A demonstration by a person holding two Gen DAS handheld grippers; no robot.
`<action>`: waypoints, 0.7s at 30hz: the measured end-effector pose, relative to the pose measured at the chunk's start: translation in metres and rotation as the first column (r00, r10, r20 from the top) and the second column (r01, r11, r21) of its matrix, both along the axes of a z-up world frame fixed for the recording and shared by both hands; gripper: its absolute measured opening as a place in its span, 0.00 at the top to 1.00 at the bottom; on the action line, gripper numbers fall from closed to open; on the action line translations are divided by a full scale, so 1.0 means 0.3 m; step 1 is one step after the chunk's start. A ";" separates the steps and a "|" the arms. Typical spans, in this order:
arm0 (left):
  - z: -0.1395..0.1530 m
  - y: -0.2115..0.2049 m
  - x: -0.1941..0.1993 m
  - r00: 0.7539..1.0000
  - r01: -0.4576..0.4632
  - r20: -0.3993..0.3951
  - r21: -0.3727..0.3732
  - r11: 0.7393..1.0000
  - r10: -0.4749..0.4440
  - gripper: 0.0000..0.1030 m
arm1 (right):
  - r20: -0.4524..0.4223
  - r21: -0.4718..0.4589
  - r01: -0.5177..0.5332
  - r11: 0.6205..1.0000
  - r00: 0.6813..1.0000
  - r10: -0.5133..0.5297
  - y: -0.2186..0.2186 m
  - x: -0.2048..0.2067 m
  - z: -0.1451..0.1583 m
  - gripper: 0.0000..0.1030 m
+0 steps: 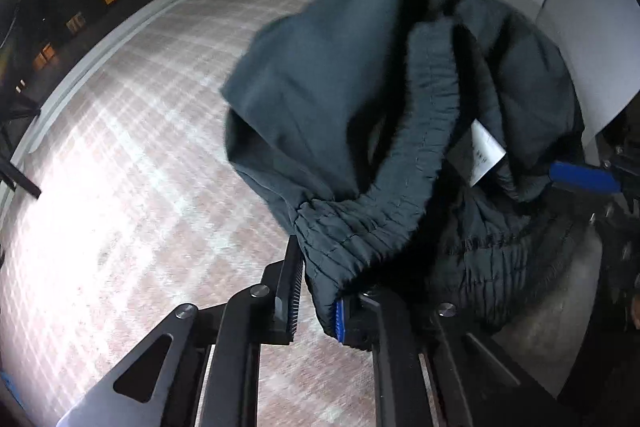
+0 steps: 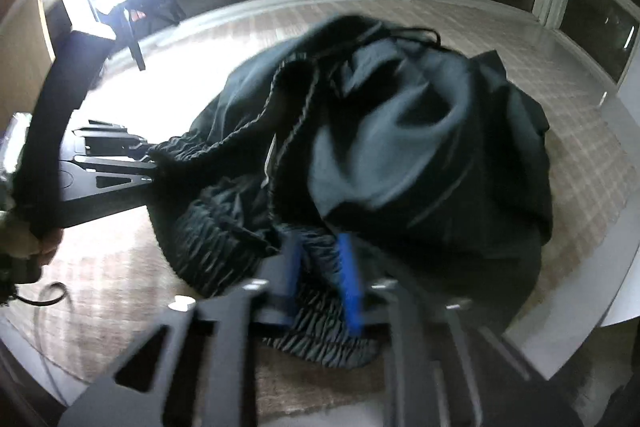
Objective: Fold clothes
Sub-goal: 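Grasp the elastic waistband of the dark grey trousers with both grippers, then lift the trousers by the waistband with both grippers and shake them out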
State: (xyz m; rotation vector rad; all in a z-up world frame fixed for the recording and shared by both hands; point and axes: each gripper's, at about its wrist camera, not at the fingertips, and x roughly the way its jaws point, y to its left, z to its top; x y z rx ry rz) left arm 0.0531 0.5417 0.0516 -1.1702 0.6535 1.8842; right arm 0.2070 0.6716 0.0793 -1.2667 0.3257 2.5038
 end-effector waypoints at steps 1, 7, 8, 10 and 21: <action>0.018 -0.016 -0.001 1.000 -0.002 -0.003 0.009 1.000 0.002 0.91 | -0.006 0.008 0.006 1.000 1.000 -0.006 0.002 0.007 0.014 0.88; 0.110 -0.082 0.017 1.000 0.006 -0.024 0.055 0.998 -0.004 0.92 | 0.011 0.038 0.009 0.999 1.000 -0.010 -0.011 0.038 0.032 0.51; 0.113 -0.092 0.019 1.000 0.003 -0.024 0.056 0.998 -0.001 0.92 | 0.013 0.040 0.004 0.999 1.000 -0.005 -0.014 0.040 0.029 0.50; 0.120 -0.111 0.023 1.000 -0.003 -0.022 0.058 0.998 0.005 0.92 | 0.024 0.029 -0.014 0.999 1.000 0.014 -0.023 0.039 0.017 0.50; 0.131 -0.209 -0.019 0.998 -0.053 0.032 0.081 0.995 0.051 0.93 | 0.103 0.022 -0.029 0.999 0.994 0.027 -0.030 -0.026 -0.077 0.65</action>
